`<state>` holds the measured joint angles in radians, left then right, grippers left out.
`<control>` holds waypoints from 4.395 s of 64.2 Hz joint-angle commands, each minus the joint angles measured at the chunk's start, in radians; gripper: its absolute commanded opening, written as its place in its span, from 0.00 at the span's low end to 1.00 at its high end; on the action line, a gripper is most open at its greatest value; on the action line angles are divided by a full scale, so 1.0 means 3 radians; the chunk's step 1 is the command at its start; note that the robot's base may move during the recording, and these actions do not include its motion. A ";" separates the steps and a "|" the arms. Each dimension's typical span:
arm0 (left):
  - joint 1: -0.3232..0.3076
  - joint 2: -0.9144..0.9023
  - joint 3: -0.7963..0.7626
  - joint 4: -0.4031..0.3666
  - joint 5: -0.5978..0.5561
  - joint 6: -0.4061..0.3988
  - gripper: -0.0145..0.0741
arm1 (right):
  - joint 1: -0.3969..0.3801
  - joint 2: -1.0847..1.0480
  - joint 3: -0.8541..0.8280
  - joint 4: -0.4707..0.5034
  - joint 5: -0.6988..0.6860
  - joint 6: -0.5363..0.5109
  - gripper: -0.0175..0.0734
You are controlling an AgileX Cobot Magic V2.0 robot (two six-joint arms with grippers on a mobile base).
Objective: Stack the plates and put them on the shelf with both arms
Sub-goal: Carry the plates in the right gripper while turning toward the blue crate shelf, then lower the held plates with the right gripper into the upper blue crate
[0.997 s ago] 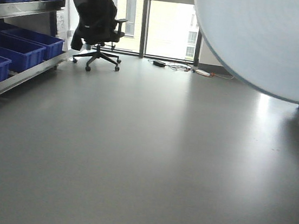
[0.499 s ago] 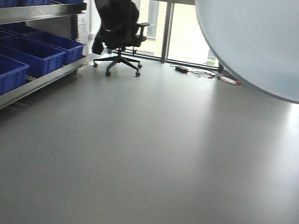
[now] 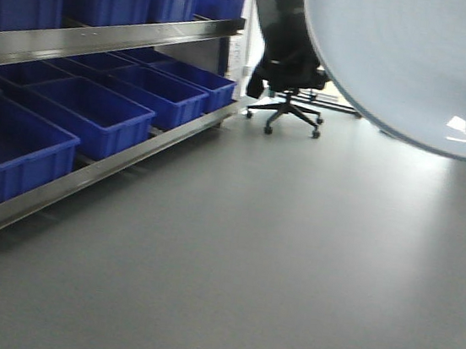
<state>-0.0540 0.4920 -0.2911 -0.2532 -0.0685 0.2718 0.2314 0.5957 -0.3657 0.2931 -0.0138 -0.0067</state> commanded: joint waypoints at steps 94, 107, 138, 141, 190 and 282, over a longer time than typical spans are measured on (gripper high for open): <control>0.0007 0.0023 -0.0099 -0.0020 -0.0276 -0.0031 0.26 | -0.0023 -0.0001 -0.0097 -0.0007 -0.0343 -0.0010 0.22; 0.0007 0.0023 -0.0099 -0.0020 -0.0276 -0.0031 0.26 | -0.0023 -0.0001 -0.0097 -0.0007 -0.0343 -0.0010 0.22; 0.0007 0.0023 -0.0099 -0.0020 -0.0276 -0.0031 0.26 | -0.0023 -0.0001 -0.0097 -0.0007 -0.0343 -0.0010 0.22; 0.0007 0.0023 -0.0099 -0.0020 -0.0276 -0.0031 0.26 | -0.0023 -0.0001 -0.0097 -0.0007 -0.0343 -0.0010 0.22; 0.0007 0.0023 -0.0099 -0.0020 -0.0276 -0.0031 0.26 | -0.0023 -0.0001 -0.0097 -0.0007 -0.0343 -0.0010 0.22; 0.0007 0.0023 -0.0099 -0.0020 -0.0276 -0.0031 0.26 | -0.0023 -0.0001 -0.0097 -0.0007 -0.0343 -0.0010 0.22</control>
<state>-0.0540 0.4920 -0.2911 -0.2532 -0.0685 0.2718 0.2314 0.5957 -0.3657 0.2931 -0.0138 -0.0067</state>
